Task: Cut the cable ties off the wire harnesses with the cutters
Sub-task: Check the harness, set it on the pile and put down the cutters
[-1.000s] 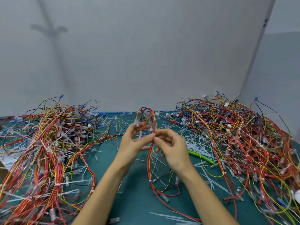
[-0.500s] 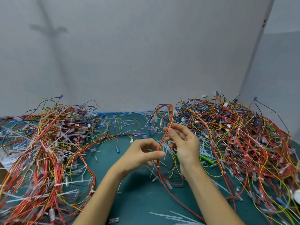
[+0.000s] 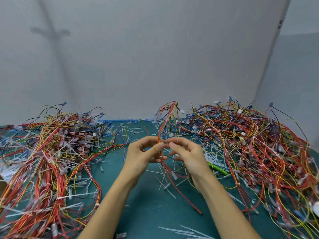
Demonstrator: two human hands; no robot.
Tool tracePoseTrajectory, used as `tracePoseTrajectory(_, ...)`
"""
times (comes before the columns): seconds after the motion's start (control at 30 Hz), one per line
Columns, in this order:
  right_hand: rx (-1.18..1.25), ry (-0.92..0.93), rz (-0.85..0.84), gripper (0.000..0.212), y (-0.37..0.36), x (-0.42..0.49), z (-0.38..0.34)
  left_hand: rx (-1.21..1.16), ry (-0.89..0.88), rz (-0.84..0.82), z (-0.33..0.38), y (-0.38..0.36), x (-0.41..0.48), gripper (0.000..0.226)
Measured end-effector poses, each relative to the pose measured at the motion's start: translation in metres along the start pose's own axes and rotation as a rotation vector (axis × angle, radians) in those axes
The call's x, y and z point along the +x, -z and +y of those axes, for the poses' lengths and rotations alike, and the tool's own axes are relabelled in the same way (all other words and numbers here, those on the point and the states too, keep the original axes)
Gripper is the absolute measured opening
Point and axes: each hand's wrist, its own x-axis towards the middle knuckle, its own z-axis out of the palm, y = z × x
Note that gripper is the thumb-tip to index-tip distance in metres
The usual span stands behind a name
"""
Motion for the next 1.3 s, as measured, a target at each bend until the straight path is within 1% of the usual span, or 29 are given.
tracePoseTrajectory(0.07, -0.037, -0.085, -0.108, 0.008, 0.000, -0.001, 0.000, -0.028, -0.008, 0.059, 0.000, 0.000, 0.001, 0.016)
tracePoseTrajectory(0.13, -0.027, -0.140, -0.240, 0.010, -0.001, -0.003, 0.000, -0.034, -0.004, 0.102, -0.001, 0.000, 0.003, 0.013)
tracePoseTrajectory(0.2, -0.006, -0.146, -0.352, 0.011, -0.001, -0.006, -0.001, -0.057, 0.010, 0.135, -0.001, 0.000, 0.003, 0.011)
tracePoseTrajectory(0.27, 0.002, -0.125, -0.402, 0.011, 0.000, -0.008, -0.002, -0.110, 0.024, 0.162, -0.001, 0.001, 0.004, 0.011)
tracePoseTrajectory(0.33, 0.009, -0.101, -0.426, 0.012, 0.001, -0.009, -0.003, -0.146, 0.028, 0.185, 0.001, 0.002, 0.004, 0.017)
tracePoseTrajectory(0.43, 0.062, -0.100, -0.469, 0.025, 0.001, -0.010, -0.005, -0.192, 0.031, 0.213, 0.001, 0.001, 0.004, 0.029)
tracePoseTrajectory(0.53, 0.099, -0.086, -0.464, 0.024, -0.002, -0.009, -0.004, -0.235, 0.040, 0.217, 0.002, 0.002, 0.003, 0.033)
tracePoseTrajectory(0.6, 0.127, -0.065, -0.445, 0.016, -0.004, -0.009, -0.001, -0.260, 0.062, 0.197, 0.001, 0.004, 0.004, 0.034)
tracePoseTrajectory(0.73, 0.211, -0.039, -0.423, 0.020, -0.006, -0.009, 0.000, -0.327, 0.111, 0.147, 0.000, 0.006, 0.005, 0.025)
tracePoseTrajectory(0.8, 0.200, -0.024, -0.424, 0.020, -0.006, -0.009, 0.001, -0.343, 0.118, 0.141, 0.001, 0.007, 0.006, 0.025)
tracePoseTrajectory(0.9, 0.167, -0.010, -0.437, 0.019, -0.005, -0.008, 0.002, -0.359, 0.110, 0.133, 0.002, 0.008, 0.007, 0.037)
tracePoseTrajectory(1.07, 0.094, -0.003, -0.489, 0.019, -0.008, -0.011, 0.000, -0.384, 0.144, 0.167, 0.002, 0.008, 0.007, 0.044)
tracePoseTrajectory(1.13, 0.053, -0.017, -0.520, 0.017, -0.008, -0.012, 0.000, -0.403, 0.168, 0.208, 0.001, 0.009, 0.007, 0.041)
tracePoseTrajectory(1.23, -0.013, -0.037, -0.587, 0.017, -0.009, -0.014, 0.000, -0.438, 0.193, 0.259, 0.001, 0.014, 0.009, 0.029)
tracePoseTrajectory(1.3, -0.040, -0.071, -0.623, 0.016, -0.010, -0.015, -0.002, -0.493, 0.210, 0.293, -0.001, 0.018, 0.010, 0.028)
